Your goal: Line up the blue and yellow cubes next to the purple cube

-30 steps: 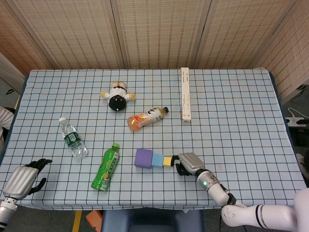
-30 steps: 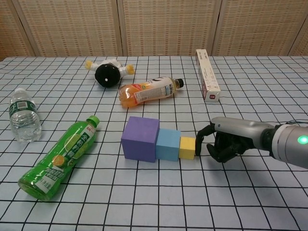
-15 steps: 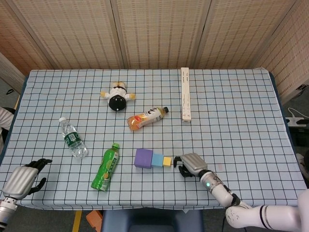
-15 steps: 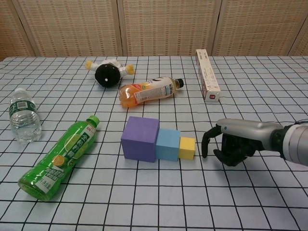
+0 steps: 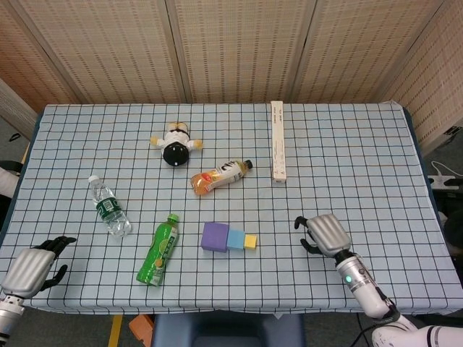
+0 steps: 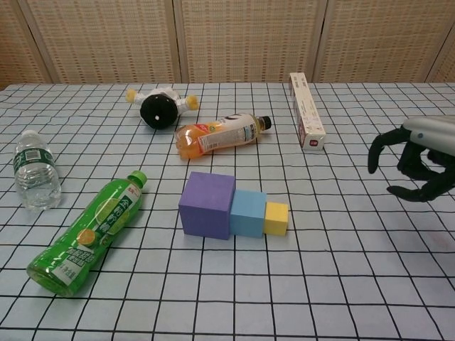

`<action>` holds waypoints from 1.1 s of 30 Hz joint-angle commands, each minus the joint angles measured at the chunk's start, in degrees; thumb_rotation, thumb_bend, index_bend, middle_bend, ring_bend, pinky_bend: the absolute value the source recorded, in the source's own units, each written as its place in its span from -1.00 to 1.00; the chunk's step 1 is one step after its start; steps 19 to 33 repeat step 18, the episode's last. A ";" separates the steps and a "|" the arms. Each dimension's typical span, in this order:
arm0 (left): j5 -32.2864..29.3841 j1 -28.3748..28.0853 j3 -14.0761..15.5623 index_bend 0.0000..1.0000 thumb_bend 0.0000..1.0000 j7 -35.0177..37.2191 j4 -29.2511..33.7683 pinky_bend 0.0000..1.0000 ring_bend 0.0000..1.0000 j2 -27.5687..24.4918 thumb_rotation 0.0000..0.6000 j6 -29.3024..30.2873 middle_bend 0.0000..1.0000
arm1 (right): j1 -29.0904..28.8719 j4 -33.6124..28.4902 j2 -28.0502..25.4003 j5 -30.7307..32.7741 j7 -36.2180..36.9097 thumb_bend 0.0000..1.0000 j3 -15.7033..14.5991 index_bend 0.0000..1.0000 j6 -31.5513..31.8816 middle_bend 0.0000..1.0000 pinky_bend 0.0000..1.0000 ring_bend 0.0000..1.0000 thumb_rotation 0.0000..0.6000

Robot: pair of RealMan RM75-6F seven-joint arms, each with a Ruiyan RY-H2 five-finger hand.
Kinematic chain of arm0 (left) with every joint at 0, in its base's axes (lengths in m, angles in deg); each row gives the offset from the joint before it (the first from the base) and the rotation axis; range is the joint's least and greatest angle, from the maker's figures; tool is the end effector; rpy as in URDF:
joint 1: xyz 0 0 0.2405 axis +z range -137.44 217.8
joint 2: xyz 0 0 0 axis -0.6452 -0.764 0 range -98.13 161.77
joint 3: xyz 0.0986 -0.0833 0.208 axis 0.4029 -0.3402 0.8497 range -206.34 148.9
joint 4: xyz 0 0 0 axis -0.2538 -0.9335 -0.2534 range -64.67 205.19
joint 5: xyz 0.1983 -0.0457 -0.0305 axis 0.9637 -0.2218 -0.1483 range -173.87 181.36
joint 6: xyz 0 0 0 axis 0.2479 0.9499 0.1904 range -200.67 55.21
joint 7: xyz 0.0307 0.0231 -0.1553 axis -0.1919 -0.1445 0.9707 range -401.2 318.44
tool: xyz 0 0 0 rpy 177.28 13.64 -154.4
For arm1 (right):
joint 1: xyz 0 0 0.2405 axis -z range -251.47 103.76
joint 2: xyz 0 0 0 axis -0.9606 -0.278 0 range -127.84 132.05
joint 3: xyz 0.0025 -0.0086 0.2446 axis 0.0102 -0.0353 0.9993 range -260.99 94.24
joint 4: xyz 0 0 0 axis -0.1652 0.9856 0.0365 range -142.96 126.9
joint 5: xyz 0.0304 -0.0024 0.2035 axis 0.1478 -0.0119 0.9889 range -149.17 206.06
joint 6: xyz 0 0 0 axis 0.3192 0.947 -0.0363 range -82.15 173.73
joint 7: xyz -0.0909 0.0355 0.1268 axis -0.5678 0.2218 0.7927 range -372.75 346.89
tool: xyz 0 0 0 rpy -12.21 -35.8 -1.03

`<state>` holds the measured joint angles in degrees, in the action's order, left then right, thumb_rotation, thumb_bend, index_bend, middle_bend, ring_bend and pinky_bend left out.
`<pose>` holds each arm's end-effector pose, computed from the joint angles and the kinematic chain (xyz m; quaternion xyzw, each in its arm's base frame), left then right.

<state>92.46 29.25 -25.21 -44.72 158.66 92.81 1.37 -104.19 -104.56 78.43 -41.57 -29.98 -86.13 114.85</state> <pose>-0.3160 0.2017 0.1383 -0.7090 -0.3678 -0.2747 0.5353 -0.2142 -0.2729 0.0375 0.7206 -0.3980 0.3326 0.4601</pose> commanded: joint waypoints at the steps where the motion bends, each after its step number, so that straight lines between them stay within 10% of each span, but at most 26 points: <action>1: 0.04 -0.08 0.00 -0.54 -0.11 -0.15 -0.12 0.07 -0.38 0.12 1.00 -0.13 -0.53 | 9.43 12.65 3.44 -8.00 0.37 -0.67 -1.11 -0.14 13.94 0.35 0.67 -0.03 1.00; 11: -0.51 -0.01 -0.15 -0.54 -0.11 -1.79 0.11 0.07 -0.38 0.46 1.00 -0.27 -0.53 | 13.17 22.40 6.16 -7.18 3.80 -0.82 2.07 -0.42 15.23 -0.30 -0.17 -0.61 1.00; 33: -1.14 -0.11 -0.29 -0.54 -0.11 -2.75 0.16 0.07 -0.38 0.68 1.00 -0.76 -0.53 | 13.82 24.58 6.55 -8.23 5.32 -0.84 2.92 -0.57 13.75 -0.45 -0.32 -0.74 1.00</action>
